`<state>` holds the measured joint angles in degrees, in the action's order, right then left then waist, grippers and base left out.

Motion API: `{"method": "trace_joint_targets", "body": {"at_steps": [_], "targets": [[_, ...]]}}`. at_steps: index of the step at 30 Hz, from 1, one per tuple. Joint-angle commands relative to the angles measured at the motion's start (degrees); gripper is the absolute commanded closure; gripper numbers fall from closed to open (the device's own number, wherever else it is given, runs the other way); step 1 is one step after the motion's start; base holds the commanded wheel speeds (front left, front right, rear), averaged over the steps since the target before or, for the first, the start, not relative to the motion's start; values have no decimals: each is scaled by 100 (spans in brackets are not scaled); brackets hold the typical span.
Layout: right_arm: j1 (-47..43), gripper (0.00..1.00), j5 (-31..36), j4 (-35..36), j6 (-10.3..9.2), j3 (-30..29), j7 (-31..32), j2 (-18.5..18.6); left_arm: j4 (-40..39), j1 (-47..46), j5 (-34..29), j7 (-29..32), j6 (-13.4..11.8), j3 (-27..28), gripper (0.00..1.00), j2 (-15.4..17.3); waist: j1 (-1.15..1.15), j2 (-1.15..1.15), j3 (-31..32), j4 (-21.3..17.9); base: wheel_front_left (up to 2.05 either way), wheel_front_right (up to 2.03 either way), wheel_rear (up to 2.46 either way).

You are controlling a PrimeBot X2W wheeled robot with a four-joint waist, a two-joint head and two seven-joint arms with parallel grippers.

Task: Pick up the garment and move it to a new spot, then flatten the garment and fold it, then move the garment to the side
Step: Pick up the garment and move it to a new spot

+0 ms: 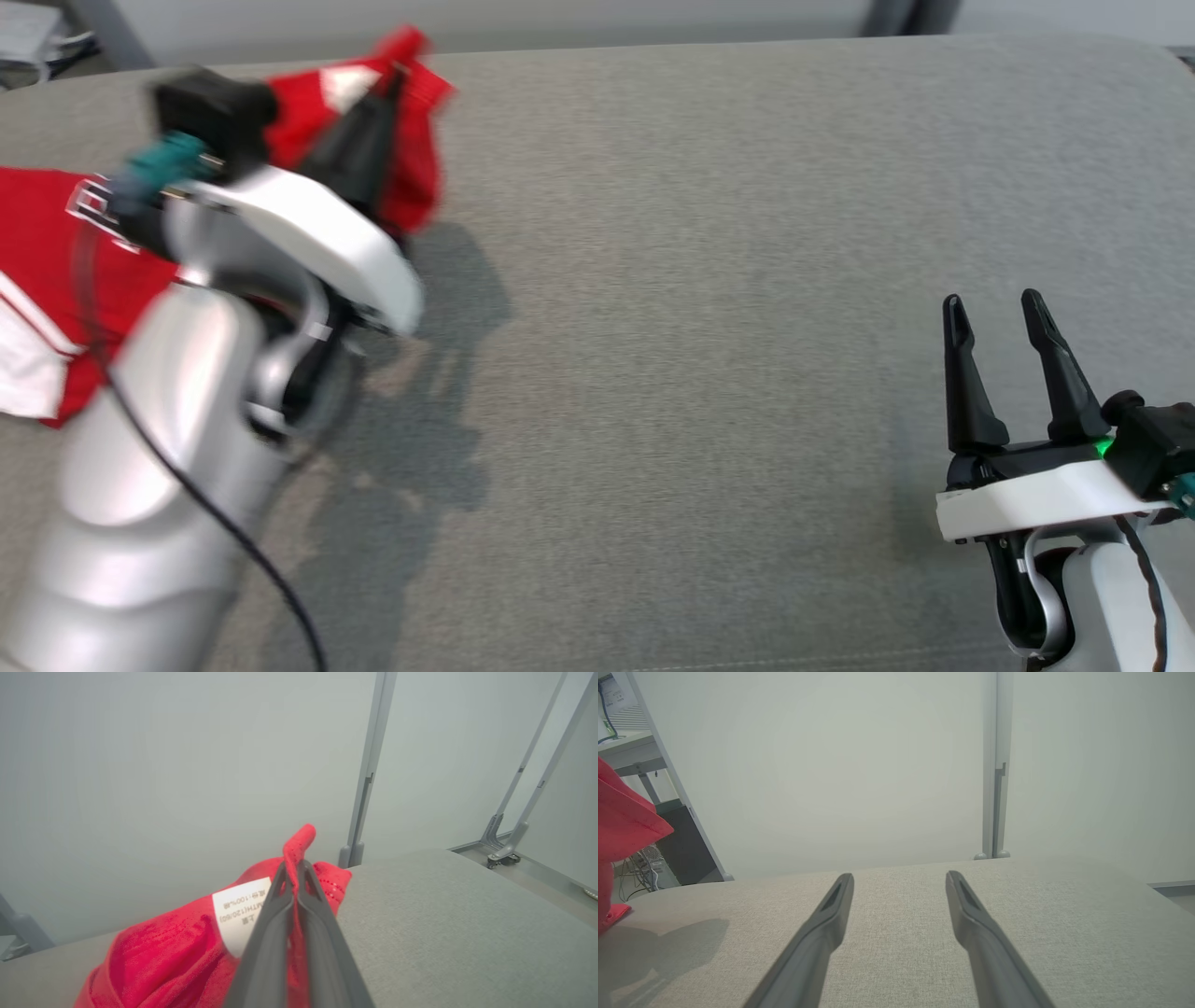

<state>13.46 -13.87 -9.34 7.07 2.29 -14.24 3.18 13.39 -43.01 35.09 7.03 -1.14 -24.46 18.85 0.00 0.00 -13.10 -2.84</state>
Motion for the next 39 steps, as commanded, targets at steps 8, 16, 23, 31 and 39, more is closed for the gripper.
{"method": "trace_joint_targets", "body": {"at_steps": [8, 16, 23, 31, 39], "targets": [[-86, 0, -91, 310, 42, 94, -75, -25, 408, -136, 32, -119, 105, -720, 100, -1072, 0, 0, -250, -1008, 0, 0, 0], [-87, 0, -390, 303, 42, 402, -76, -29, 1418, -724, 124, -459, 248, -1099, 100, -1540, 0, 0, -469, -1941, 0, 0, 0], [-88, 0, -622, 292, 42, 595, -76, -29, 2262, -1054, 218, -695, 246, -1309, 100, -1588, 0, 0, -634, -2424, 0, 0, 0], [-100, 0, -799, 268, 42, 692, -76, -30, 2897, -904, 630, -1181, 544, -1462, 0, -1595, 0, 0, -716, -2553, 0, 0, 0], [-204, 0, -672, 244, 42, 559, -76, -30, 2721, -848, 516, -1377, 492, -1594, 0, -1459, 0, 0, -509, -2043, 0, 0, 0]]}}
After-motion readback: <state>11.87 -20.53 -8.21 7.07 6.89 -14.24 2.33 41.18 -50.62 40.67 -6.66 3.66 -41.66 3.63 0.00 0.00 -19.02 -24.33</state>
